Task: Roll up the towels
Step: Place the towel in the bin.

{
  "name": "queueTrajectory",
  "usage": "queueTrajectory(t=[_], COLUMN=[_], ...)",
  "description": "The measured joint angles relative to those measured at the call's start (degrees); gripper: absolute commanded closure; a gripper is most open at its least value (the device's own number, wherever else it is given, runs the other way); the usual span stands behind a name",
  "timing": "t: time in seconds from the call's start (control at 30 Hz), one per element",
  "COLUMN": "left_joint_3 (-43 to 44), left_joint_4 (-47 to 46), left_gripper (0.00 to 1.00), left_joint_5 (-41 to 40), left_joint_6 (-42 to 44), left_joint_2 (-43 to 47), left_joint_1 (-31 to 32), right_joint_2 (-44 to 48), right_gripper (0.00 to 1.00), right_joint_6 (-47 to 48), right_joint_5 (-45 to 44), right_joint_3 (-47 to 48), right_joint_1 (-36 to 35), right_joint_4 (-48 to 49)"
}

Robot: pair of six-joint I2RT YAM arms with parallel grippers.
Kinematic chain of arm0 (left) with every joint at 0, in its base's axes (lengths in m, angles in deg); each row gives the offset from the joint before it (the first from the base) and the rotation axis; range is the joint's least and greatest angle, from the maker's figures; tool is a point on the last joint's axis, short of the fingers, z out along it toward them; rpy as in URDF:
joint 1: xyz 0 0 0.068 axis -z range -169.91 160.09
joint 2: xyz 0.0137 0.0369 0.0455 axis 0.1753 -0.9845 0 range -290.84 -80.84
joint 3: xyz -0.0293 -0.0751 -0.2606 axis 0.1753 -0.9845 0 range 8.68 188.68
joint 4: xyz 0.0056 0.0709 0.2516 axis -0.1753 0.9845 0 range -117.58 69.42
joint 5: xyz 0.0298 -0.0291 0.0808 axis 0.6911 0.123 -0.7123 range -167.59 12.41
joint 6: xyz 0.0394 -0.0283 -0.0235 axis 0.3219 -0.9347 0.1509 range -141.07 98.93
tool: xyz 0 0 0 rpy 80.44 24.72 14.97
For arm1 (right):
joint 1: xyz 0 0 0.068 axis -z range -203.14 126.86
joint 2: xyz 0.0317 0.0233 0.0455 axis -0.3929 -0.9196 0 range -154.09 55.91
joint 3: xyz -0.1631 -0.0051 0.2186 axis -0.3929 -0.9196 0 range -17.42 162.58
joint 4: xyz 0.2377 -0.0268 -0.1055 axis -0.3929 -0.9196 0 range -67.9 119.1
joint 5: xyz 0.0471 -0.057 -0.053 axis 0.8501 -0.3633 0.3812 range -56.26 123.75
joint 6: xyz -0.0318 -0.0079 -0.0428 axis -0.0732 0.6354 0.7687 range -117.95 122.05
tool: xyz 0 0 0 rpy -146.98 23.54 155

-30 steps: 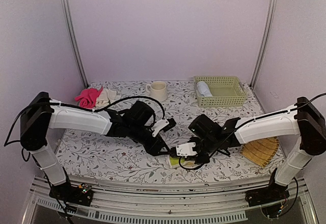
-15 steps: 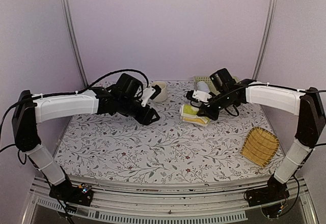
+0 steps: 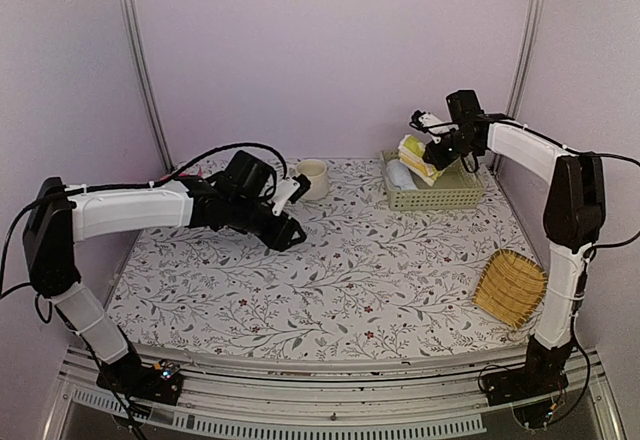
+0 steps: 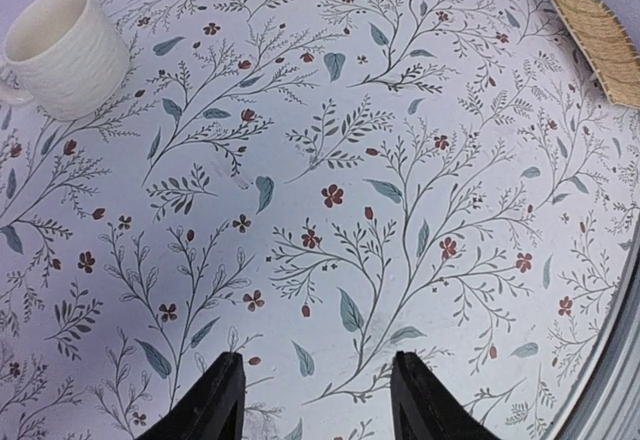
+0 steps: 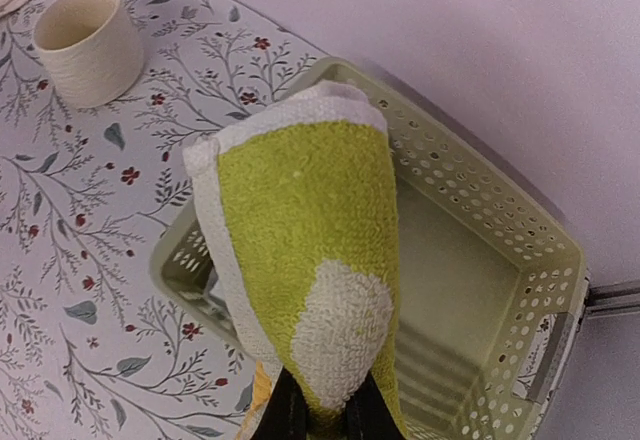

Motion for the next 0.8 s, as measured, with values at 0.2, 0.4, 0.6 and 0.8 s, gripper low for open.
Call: queueTrajectory(t=[0.2, 0.4, 0.6, 0.8], left_joint_3=[0.0, 0.0, 0.0, 0.0], left_joint_4=[-0.1, -0.1, -0.1, -0.1], left_gripper=[0.49, 0.49, 0.50, 0.50], left_joint_5=[0.5, 1.4, 2.3, 3.4], left_joint_6=[0.0, 0.0, -0.1, -0.1], left_joint_2=[0.0, 0.0, 0.0, 0.0], left_joint_1=[-0.4, -1.1, -1.6, -1.7], right_joint_2=[-9.4, -17.4, -23.3, -26.9], right_gripper=[0.98, 0.98, 0.98, 0.98], right_joint_6=[-3.8, -6.7, -9.2, -11.3], right_joint_5=[-5.1, -9.2, -12.9, -16.2], right_joint_3=[9.4, 15.8, 19.8, 20.6], right_joint_1=[3.5, 4.3, 4.2, 4.0], right_joint_4=[0.0, -0.2, -0.2, -0.2])
